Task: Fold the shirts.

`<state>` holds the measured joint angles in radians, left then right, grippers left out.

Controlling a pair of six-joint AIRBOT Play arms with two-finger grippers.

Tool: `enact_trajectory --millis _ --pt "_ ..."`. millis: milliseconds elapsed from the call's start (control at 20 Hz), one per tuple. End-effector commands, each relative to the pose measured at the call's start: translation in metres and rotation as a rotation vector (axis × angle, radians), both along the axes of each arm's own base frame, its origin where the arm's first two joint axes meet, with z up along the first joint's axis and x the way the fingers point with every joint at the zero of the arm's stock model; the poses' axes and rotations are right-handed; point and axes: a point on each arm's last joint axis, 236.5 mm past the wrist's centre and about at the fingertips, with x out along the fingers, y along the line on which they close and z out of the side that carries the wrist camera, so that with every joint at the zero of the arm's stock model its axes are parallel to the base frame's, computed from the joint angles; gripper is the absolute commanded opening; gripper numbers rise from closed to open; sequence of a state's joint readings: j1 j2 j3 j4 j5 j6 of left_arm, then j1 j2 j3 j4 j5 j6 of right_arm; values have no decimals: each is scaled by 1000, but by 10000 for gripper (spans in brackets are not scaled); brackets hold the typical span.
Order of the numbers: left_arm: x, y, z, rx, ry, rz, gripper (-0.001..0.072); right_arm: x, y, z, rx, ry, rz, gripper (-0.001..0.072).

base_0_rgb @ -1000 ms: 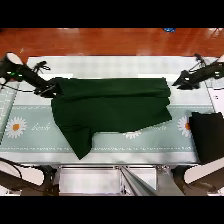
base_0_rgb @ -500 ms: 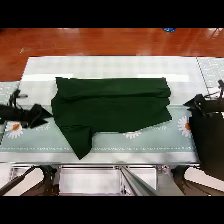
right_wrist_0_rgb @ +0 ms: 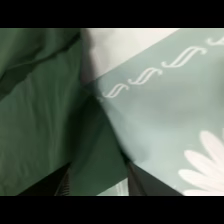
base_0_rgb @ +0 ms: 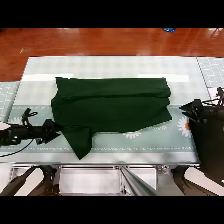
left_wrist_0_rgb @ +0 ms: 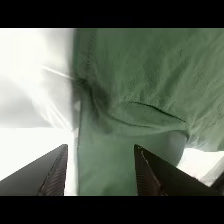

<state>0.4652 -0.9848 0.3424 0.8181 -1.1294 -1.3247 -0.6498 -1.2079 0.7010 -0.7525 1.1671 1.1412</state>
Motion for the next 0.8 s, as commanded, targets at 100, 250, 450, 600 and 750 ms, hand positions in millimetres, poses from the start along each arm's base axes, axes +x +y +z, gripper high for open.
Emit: enact_trajectory --millis 100,250,450,600,750 --pt "3 -30 -19 17 -7 -45 502 5 6 7 44 -23 -18 408" --pt "-5 -46 -27 13 15 -143 221 7 2 8 43 -30 -36 408" --pt "2 -49 -13 -17 -9 -202 20 -35 -1 -24 -18 142 14 407" --pt "13 -49 -1 -23 -36 -217 20 -48 14 -34 36 195 4 407" --pt "22 -49 8 -24 -63 -224 20 -53 29 -43 9 226 73 407"
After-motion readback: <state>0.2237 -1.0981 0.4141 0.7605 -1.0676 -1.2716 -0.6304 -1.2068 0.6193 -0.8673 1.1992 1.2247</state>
